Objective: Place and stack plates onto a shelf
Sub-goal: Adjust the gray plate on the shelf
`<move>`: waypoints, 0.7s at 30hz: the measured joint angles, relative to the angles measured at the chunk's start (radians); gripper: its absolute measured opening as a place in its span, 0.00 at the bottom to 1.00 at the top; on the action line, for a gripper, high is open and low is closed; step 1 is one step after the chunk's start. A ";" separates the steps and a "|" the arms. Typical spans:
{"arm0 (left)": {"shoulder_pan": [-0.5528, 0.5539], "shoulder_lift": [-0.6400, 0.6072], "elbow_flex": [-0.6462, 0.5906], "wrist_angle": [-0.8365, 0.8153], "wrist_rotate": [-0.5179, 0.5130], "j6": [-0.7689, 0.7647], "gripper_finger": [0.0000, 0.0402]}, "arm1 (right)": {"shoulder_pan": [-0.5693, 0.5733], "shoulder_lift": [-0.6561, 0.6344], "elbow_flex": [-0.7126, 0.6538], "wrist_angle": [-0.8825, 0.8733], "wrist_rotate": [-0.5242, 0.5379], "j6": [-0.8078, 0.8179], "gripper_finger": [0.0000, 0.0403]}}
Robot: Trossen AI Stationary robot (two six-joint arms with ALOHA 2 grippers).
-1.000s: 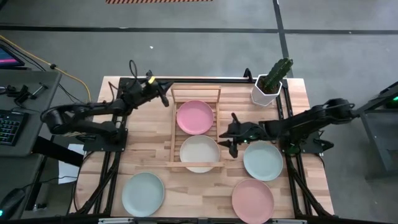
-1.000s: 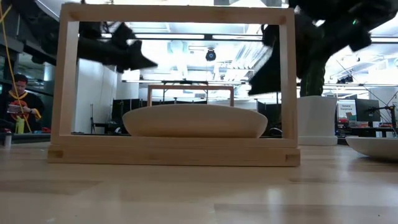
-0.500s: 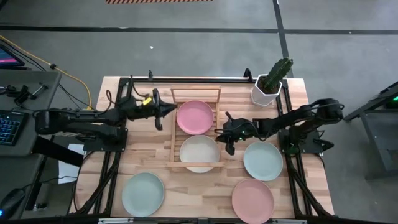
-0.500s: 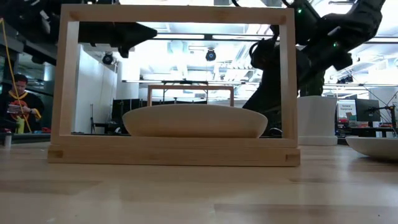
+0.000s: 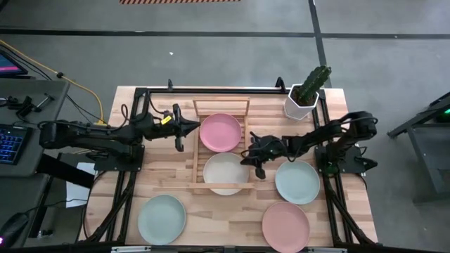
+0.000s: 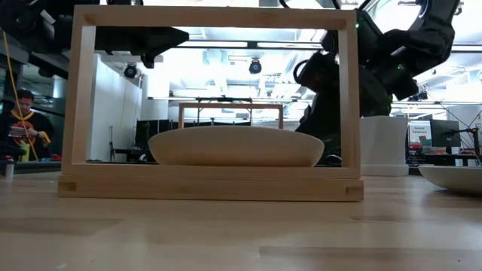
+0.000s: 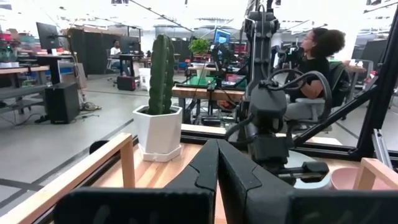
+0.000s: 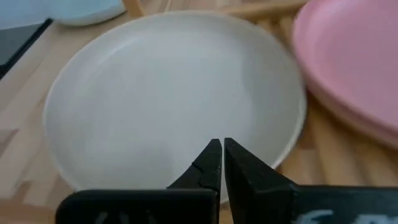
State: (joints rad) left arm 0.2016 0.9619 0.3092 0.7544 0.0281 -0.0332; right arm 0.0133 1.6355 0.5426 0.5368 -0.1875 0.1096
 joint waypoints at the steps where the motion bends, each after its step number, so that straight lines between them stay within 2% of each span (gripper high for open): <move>1: 0.000 0.000 0.000 0.000 0.000 0.000 0.00 | 0.000 0.006 0.001 -0.001 -0.014 0.003 0.00; 10: 0.000 0.000 0.000 -0.001 0.000 0.001 0.00 | 0.000 0.016 0.040 -0.062 -0.023 -0.003 0.00; 16: 0.001 0.000 0.000 -0.001 0.000 0.001 0.00 | 0.000 0.016 0.076 -0.196 0.092 0.004 0.00; 21: 0.001 0.000 0.000 -0.001 0.000 0.001 0.00 | 0.000 0.016 0.102 -0.206 0.208 -0.032 0.00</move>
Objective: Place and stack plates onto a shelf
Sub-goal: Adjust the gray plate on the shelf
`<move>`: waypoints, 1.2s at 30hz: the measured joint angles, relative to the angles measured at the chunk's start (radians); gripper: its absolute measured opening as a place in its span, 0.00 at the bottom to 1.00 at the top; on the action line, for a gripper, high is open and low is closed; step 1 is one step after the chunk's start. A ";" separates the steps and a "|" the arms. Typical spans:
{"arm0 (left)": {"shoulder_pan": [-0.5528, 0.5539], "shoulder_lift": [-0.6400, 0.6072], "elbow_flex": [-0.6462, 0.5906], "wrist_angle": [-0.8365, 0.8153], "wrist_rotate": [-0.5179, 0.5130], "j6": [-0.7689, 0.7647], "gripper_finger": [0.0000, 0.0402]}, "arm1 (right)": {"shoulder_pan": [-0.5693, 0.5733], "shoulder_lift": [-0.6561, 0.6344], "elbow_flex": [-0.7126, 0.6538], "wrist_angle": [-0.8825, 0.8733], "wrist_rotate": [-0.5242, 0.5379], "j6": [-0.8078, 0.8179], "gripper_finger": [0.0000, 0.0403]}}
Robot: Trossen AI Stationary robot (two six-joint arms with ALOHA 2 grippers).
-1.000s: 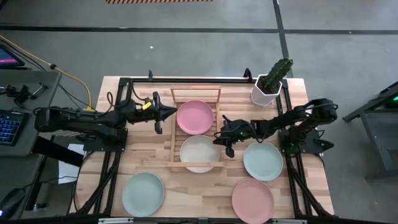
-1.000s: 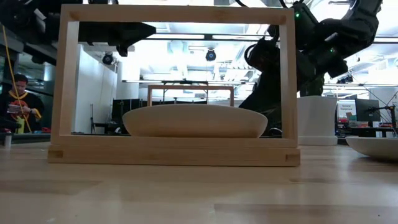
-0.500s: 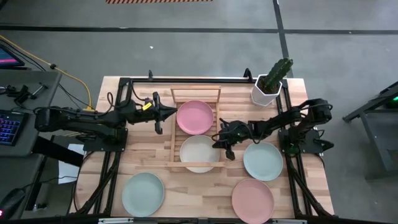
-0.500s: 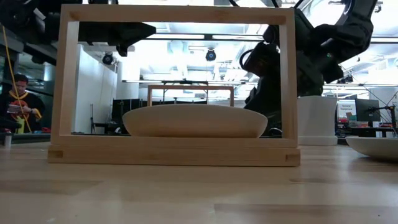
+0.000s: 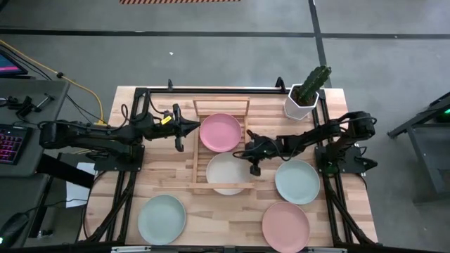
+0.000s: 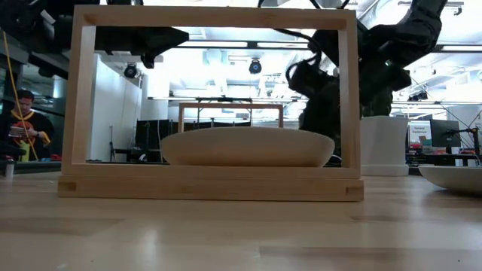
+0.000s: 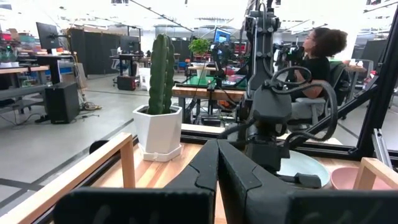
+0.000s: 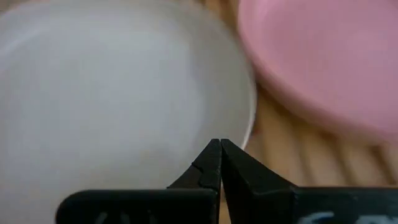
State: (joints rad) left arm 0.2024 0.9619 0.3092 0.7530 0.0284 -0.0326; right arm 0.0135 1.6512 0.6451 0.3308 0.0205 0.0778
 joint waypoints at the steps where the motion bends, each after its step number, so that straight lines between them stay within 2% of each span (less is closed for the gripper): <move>1: 0.000 0.000 0.000 0.000 0.000 0.000 0.00 | 0.000 0.000 0.007 0.011 0.013 -0.009 0.00; 7: 0.000 0.000 0.000 -0.004 0.000 0.002 0.00 | 0.000 -0.004 0.048 0.026 0.039 -0.070 0.00; 9: 0.000 0.000 0.000 -0.014 0.000 0.002 0.00 | 0.002 -0.024 0.068 -0.074 0.039 -0.084 0.00; 12: 0.000 0.000 0.000 -0.035 0.001 0.003 0.00 | 0.016 -0.083 0.103 -0.336 0.065 -0.051 0.00; 14: 0.000 0.000 0.000 -0.042 0.000 0.002 0.00 | 0.036 -0.141 0.113 -0.496 0.138 0.023 0.00; 17: 0.000 0.000 0.000 -0.046 0.000 0.000 0.00 | 0.078 -0.231 0.101 -0.599 0.239 0.143 0.00; 20: 0.000 0.000 0.000 -0.045 0.001 0.000 0.00 | 0.119 -0.278 0.076 -0.619 0.204 0.277 0.00; 24: 0.000 0.000 0.000 -0.044 0.001 0.000 0.00 | 0.160 -0.265 0.061 -0.610 0.131 0.383 0.00; 28: 0.000 0.000 0.000 -0.042 0.001 0.000 0.00 | 0.168 -0.208 0.060 -0.581 0.075 0.395 0.00; 36: 0.000 0.000 0.001 -0.039 -0.012 0.017 0.00 | 0.112 -0.126 0.060 -0.465 -0.072 0.395 0.00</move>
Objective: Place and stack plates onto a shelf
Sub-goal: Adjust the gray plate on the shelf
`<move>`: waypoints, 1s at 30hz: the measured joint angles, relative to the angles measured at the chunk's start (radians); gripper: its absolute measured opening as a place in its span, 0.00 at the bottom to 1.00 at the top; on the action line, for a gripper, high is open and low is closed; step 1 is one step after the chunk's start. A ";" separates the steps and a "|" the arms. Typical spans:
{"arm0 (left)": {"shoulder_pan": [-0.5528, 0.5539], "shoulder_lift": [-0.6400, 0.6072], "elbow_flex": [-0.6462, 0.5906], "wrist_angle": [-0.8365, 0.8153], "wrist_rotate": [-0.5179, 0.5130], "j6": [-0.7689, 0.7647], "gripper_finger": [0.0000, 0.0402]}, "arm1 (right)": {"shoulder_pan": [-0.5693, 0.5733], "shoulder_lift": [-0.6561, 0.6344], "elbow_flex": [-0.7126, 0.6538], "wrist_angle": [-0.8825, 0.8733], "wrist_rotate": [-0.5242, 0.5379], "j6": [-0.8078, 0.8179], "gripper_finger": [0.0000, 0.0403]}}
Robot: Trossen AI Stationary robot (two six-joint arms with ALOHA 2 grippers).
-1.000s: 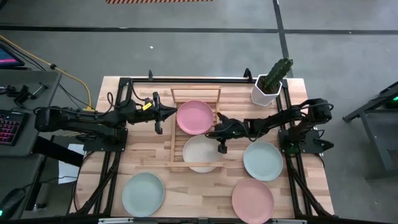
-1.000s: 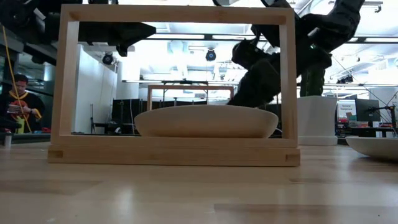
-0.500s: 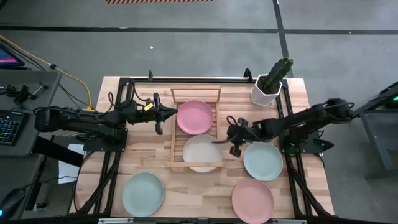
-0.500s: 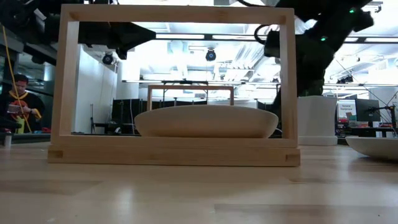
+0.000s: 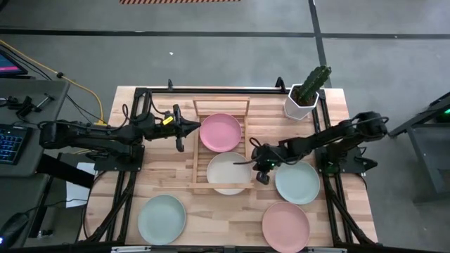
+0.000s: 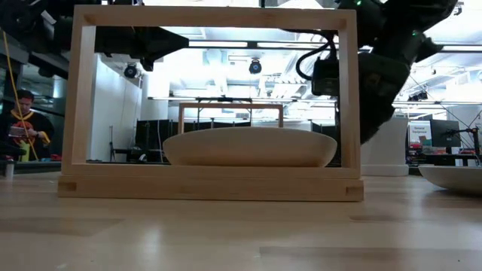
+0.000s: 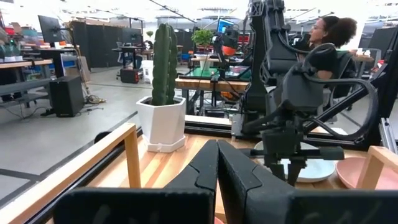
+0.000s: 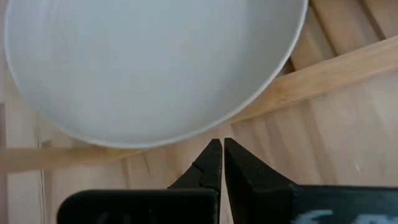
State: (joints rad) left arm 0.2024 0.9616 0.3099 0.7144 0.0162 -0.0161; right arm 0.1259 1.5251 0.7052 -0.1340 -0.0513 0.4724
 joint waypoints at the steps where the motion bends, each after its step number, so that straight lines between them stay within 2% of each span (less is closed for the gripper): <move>1: 0.000 0.000 0.000 0.001 0.000 0.000 0.00 | -0.004 0.002 0.000 0.008 -0.003 0.000 0.00; 12: 0.000 0.000 0.000 0.001 -0.003 0.001 0.00 | -0.022 0.002 0.000 0.148 0.019 -0.052 0.00; 16: 0.000 0.000 0.000 0.001 -0.003 0.001 0.00 | -0.037 0.002 0.000 0.131 0.028 -0.070 0.00; 22: 0.000 0.000 0.000 -0.003 -0.003 0.001 0.00 | -0.032 -0.015 0.000 -0.002 -0.040 0.010 0.00; 30: 0.000 0.000 0.000 -0.003 -0.003 0.001 0.00 | -0.006 -0.015 0.001 0.119 -0.069 0.024 0.00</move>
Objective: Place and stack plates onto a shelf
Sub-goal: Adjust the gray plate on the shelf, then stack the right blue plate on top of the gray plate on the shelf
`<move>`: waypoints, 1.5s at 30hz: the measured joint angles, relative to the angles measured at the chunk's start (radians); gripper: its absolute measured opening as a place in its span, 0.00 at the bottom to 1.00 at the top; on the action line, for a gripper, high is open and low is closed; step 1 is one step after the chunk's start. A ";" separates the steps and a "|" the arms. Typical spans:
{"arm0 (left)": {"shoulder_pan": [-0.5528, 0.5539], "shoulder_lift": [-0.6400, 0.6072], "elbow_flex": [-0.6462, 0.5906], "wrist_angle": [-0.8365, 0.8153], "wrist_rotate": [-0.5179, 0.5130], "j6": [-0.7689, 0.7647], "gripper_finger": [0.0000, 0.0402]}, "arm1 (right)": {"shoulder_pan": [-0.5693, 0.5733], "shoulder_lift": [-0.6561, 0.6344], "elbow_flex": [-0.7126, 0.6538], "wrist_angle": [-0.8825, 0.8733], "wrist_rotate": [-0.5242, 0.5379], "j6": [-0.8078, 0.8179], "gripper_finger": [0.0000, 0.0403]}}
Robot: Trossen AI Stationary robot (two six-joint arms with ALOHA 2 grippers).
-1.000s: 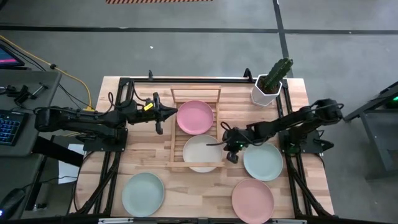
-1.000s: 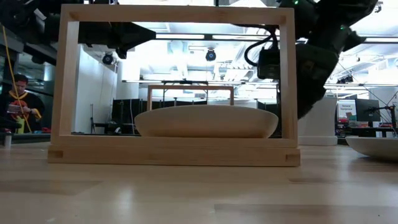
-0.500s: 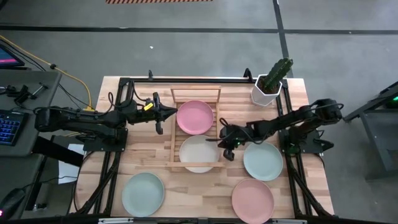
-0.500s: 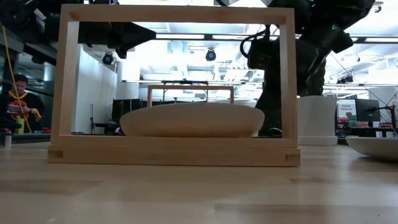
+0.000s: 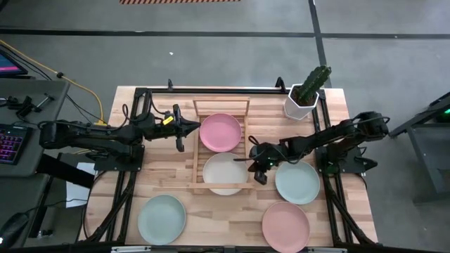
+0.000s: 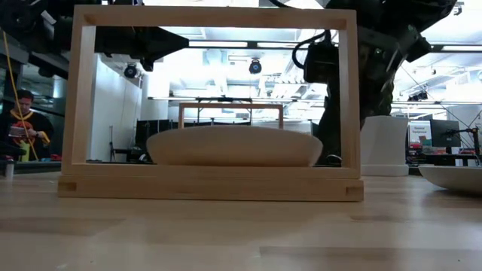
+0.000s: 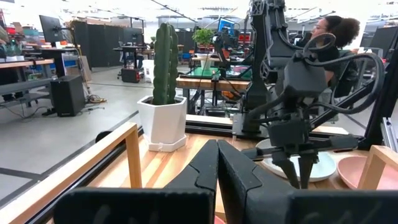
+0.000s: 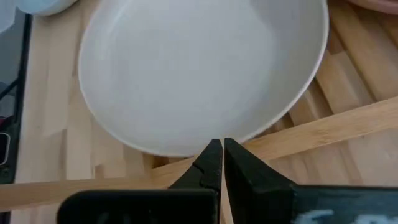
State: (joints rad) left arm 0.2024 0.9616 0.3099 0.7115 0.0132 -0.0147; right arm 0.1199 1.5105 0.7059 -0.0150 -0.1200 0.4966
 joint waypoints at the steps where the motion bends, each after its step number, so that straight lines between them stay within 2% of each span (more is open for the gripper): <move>1: 0.000 0.000 0.000 0.000 0.000 0.000 0.00 | 0.000 0.000 0.000 -0.004 -0.001 0.005 0.00; 7: 0.000 0.000 0.000 0.000 0.000 0.000 0.00 | 0.000 0.000 0.000 -0.054 0.014 0.083 0.00; 12: 0.000 0.000 0.000 0.000 0.000 0.000 0.00 | 0.000 0.034 0.000 -0.017 0.011 0.108 0.00; 18: 0.000 0.000 0.000 0.000 0.000 0.000 0.00 | -0.006 0.104 0.000 -0.012 -0.063 0.115 0.00; 28: 0.000 0.000 0.000 0.000 0.000 0.000 0.00 | -0.015 0.103 0.000 0.077 -0.096 0.125 0.00; 37: 0.000 0.000 0.000 0.000 0.000 0.009 0.00 | -0.016 0.103 0.000 0.090 -0.090 0.110 0.00; 42: 0.000 0.000 0.000 0.000 0.000 0.009 0.00 | -0.033 0.064 0.000 -0.037 -0.098 0.079 0.00; 45: 0.000 0.000 0.000 -0.002 0.000 0.009 0.00 | -0.044 -0.001 0.000 -0.205 -0.018 0.110 0.00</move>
State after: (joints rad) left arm 0.2024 0.9619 0.3099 0.7098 0.0132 -0.0061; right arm 0.0756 1.5095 0.7063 -0.2202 -0.1383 0.6064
